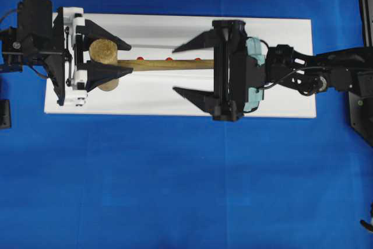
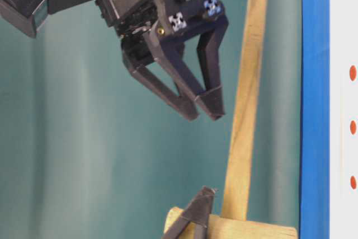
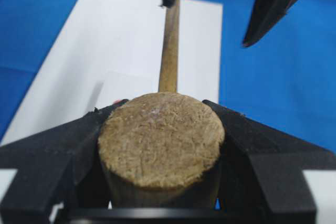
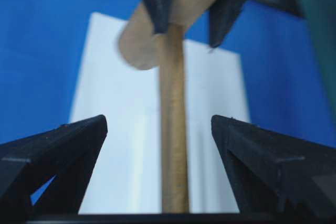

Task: Hit the mark with a hammer.
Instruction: 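Open the right gripper and regrasp the handle nearer its end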

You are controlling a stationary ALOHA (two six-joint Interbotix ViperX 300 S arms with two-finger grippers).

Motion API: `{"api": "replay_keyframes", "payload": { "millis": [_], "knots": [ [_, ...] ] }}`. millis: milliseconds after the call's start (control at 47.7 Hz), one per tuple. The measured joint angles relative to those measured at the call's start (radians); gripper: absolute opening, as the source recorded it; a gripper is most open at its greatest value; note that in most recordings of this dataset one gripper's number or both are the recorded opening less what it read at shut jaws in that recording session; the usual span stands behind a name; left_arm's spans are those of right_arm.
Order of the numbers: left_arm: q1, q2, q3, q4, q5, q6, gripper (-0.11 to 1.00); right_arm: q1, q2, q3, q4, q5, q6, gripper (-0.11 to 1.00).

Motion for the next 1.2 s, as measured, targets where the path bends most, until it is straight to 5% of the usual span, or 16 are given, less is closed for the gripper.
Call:
{"api": "replay_keyframes", "payload": {
  "millis": [189, 839, 944, 1196],
  "knots": [
    [0.000, 0.002, 0.000, 0.000, 0.028, 0.057, 0.43, -0.002, 0.000, -0.002, 0.002, 0.011, 0.026, 0.95],
    [-0.041, 0.003, -0.028, 0.000, 0.038, 0.060, 0.43, -0.043, 0.156, -0.061, 0.032, 0.025, 0.037, 0.93],
    [-0.041, 0.003, -0.026, 0.002, 0.055, 0.061, 0.43, -0.044, 0.158, -0.060, 0.032, 0.028, 0.037, 0.78],
    [-0.038, 0.003, -0.028, 0.002, 0.066, 0.060, 0.43, -0.043, 0.158, -0.060, 0.032, 0.049, 0.037, 0.08]
  ]
}}
